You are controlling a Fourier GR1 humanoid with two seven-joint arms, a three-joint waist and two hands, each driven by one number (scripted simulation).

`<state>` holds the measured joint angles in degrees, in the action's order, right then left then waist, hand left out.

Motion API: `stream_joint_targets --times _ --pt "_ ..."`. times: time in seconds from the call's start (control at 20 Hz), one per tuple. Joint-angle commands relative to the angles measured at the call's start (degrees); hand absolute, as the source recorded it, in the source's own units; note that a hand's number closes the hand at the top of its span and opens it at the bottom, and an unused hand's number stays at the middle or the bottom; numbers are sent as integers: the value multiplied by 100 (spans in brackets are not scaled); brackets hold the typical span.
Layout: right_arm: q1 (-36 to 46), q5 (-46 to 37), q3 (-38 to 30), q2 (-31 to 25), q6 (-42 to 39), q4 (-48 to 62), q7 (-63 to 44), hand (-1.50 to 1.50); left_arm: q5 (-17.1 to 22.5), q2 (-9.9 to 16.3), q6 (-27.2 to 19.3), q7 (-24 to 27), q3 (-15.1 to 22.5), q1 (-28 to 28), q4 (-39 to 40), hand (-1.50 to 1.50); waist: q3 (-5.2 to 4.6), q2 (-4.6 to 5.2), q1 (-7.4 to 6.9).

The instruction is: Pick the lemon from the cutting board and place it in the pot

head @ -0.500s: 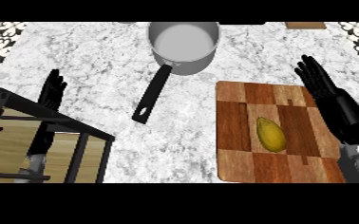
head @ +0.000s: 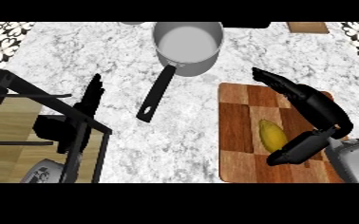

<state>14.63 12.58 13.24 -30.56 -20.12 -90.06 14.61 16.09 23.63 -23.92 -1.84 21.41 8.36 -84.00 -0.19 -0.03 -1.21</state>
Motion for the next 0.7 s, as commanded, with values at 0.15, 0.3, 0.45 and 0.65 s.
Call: stream_joint_targets --times 0.15,0.3,0.45,0.65 --pt "-695 -509 -499 -554 -519 -314 2535 -150 569 -222 202 -533 -269 220 -499 0 39 -35 281" --pt "-523 -780 -934 -1239 -825 79 2801 -150 584 -168 227 -760 -312 241 -727 0 34 -16 190" --pt "-297 -1142 -1197 -1936 -835 30 2481 -150 307 -334 61 -714 -88 112 -675 0 22 -17 177" --pt "-122 -1070 -1428 -2769 -1322 -294 2275 -150 495 -155 351 -751 -334 95 -750 0 12 -35 178"
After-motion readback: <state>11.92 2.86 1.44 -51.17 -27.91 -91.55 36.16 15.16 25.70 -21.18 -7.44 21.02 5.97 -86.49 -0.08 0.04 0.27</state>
